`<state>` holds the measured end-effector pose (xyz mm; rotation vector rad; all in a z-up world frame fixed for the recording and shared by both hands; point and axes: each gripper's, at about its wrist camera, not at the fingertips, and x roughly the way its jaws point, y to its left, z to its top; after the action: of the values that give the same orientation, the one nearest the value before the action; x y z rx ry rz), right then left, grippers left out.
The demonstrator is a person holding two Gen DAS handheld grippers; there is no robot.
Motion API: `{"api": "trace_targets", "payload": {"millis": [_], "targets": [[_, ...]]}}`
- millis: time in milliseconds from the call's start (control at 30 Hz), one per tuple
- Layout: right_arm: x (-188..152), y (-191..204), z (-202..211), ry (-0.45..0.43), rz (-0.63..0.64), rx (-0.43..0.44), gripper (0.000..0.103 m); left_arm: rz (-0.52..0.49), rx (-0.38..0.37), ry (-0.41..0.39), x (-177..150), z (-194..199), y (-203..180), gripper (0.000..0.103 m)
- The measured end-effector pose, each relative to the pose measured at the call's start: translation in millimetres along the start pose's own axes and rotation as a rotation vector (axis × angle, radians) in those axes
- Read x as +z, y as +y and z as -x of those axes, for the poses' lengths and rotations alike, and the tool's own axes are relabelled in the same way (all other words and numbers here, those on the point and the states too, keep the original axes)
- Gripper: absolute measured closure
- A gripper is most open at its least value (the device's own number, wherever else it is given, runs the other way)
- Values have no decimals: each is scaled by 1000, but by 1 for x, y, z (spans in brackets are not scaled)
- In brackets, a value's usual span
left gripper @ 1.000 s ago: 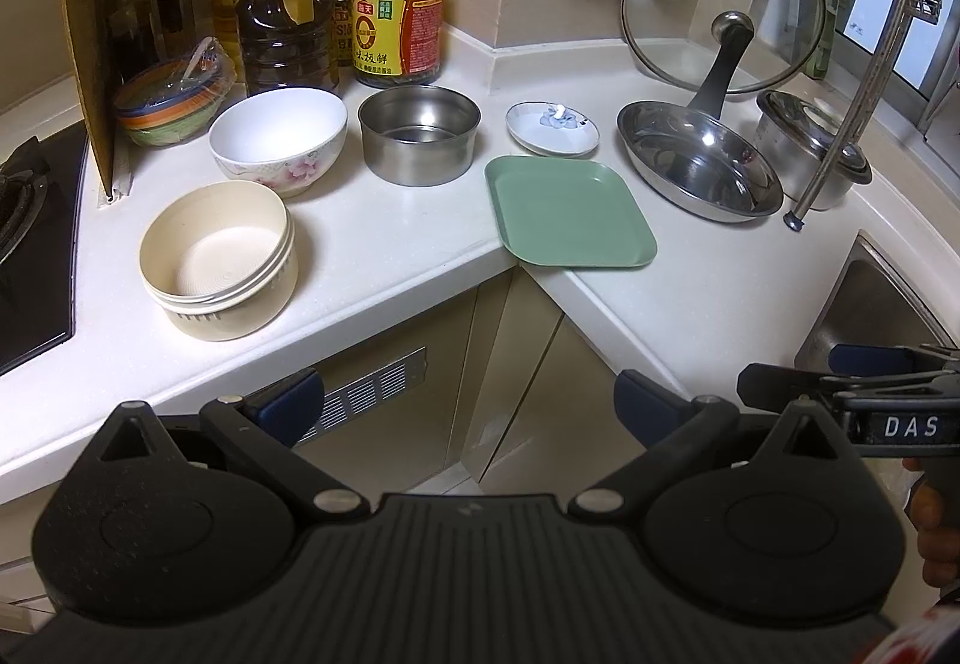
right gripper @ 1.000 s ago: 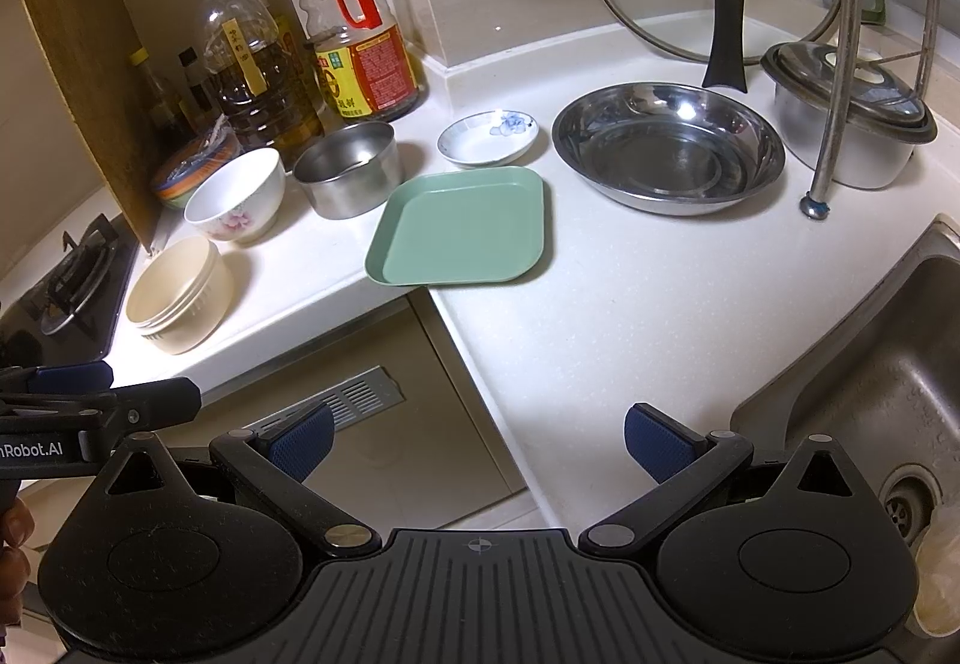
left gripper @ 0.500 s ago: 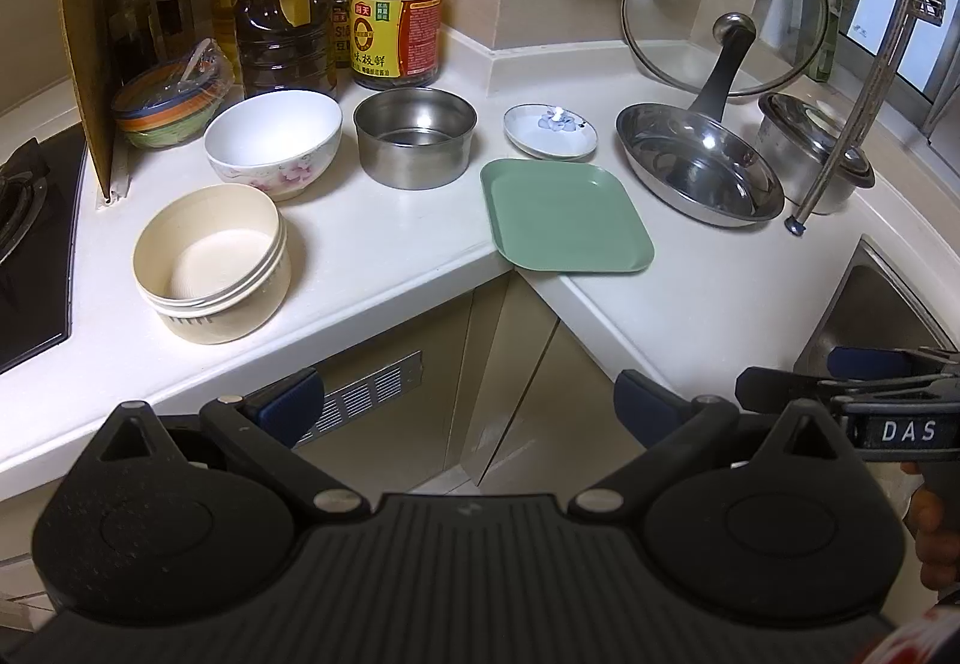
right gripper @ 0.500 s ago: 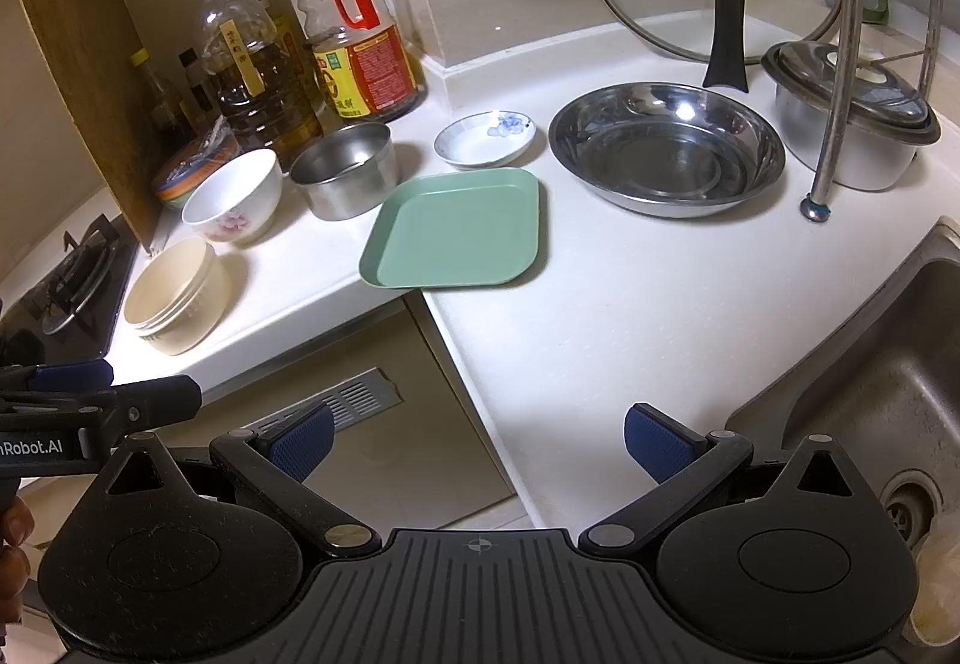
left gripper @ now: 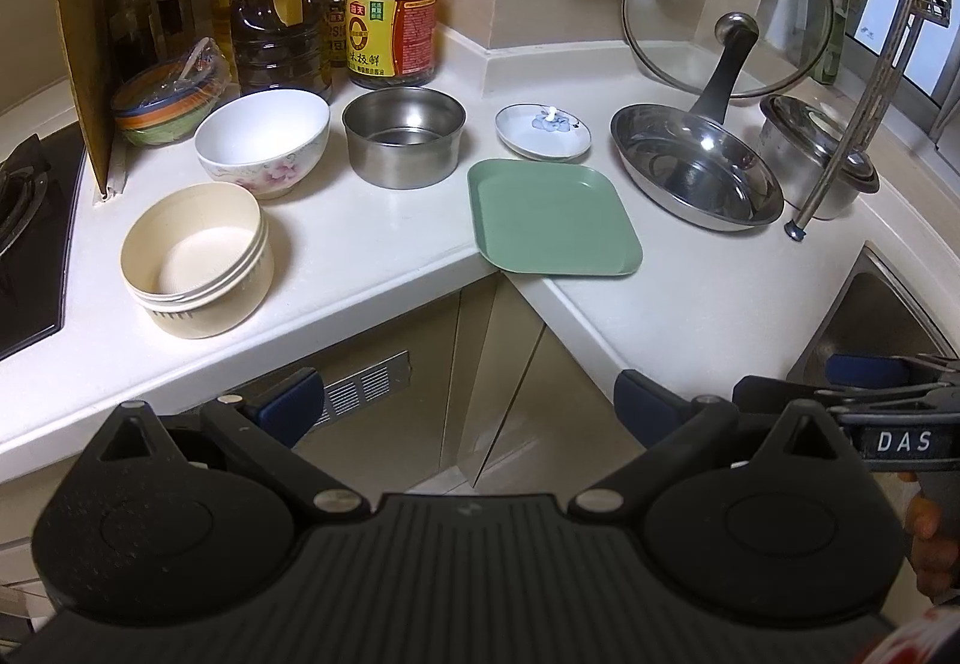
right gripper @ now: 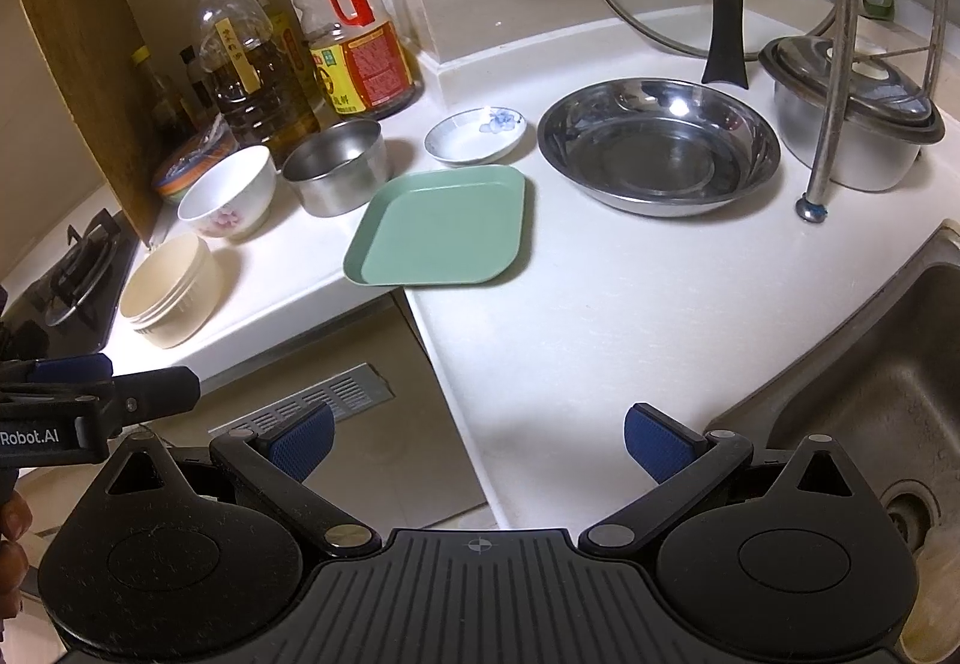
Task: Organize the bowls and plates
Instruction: 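Move the right tool to the light green square plate and close on its rim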
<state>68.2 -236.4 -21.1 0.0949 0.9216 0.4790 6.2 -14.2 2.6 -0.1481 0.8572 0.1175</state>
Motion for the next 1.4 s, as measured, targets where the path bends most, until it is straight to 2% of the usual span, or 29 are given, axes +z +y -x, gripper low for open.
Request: {"api": "trace_targets", "payload": {"millis": [533, 900, 1000, 1400], "targets": [[-6, -34, -8, -6, 23, 17, 0, 17, 101, -7, -2, -17, -23, 0], [4, -40, -23, -55, 20, 23, 0, 2, 77, -29, 14, -47, -20, 1], [8, -39, -29, -80, 15, 25, 0, 0, 54, -25, 22, -63, -17, 5], [43, -36, -78, -96, -28, -7, 2, -41, 7, -17, 63, -123, -9, 10]]}}
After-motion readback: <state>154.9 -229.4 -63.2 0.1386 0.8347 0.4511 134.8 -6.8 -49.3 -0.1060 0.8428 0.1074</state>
